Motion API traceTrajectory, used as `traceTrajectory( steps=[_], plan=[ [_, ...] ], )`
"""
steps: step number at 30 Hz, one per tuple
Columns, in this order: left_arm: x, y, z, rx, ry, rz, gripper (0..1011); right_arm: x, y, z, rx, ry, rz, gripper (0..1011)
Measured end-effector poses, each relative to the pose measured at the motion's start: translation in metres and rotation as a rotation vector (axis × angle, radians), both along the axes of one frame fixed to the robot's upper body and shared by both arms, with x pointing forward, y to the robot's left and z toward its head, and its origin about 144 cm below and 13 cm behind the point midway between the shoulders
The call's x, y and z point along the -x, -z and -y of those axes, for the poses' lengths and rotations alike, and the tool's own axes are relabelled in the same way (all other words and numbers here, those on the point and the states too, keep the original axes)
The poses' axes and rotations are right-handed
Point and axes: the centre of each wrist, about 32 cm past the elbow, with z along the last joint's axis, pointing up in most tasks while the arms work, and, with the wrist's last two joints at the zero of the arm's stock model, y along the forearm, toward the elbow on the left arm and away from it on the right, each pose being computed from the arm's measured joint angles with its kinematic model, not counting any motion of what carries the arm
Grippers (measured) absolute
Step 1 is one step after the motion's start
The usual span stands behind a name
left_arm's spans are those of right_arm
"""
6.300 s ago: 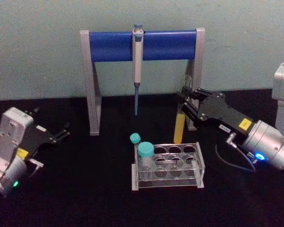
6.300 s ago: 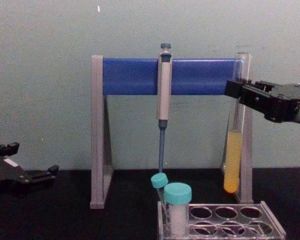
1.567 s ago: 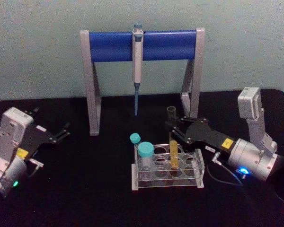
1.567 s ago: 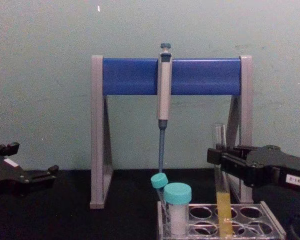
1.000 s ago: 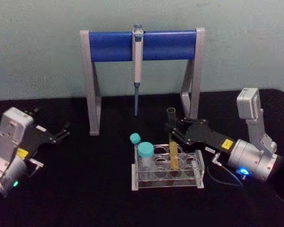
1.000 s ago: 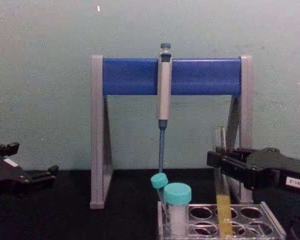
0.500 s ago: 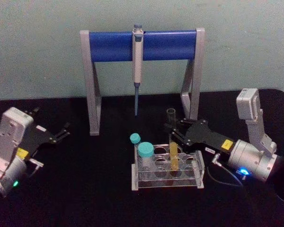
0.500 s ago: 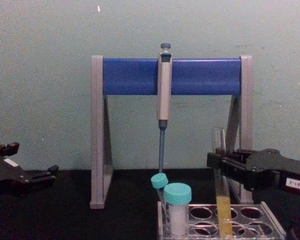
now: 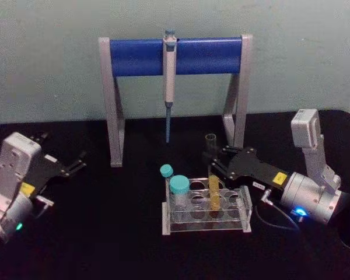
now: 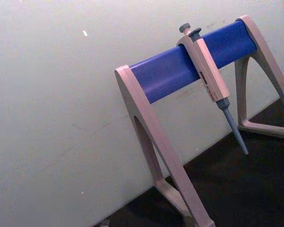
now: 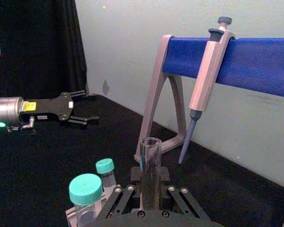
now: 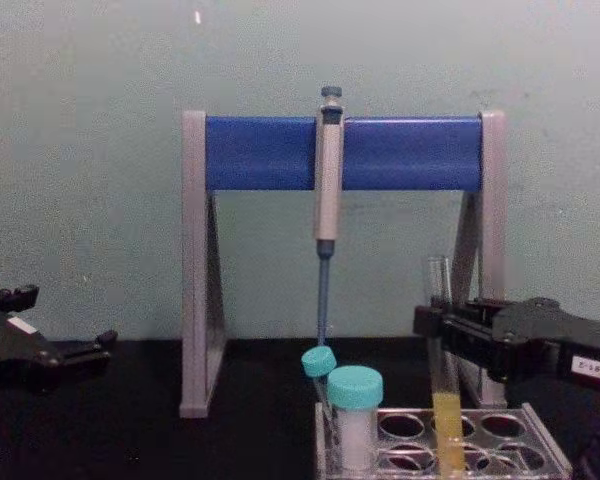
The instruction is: Pick up the test tube from the test tube rack, shake it, then place it back into the test tube rack.
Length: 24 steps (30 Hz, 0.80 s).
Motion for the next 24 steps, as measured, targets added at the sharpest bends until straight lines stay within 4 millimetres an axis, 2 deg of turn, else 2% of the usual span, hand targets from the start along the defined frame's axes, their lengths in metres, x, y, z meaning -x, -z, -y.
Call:
traceTrajectory(
  steps=[17,20,21,22,24],
  plan=[
    [0.0,0.0,0.0,0.0,0.0,0.0,1001,0.0003,0.0002,0.0002,0.0,0.0,0.0,238],
    [0.0,0.0,0.0,0.0,0.0,0.0,1001,0.0003,0.0002,0.0002,0.0,0.0,0.0,309],
    [0.0,0.0,0.0,0.0,0.0,0.0,1001,0.0003,0.0003,0.0002,0.0,0.0,0.0,363],
    [0.0,0.0,0.0,0.0,0.0,0.0,1001,0.0003,0.0003,0.0002,0.0,0.0,0.0,363],
    [0.0,0.0,0.0,0.0,0.0,0.0,1001,0.0003,0.0003,0.0002,0.0,0.0,0.0,470]
  ],
)
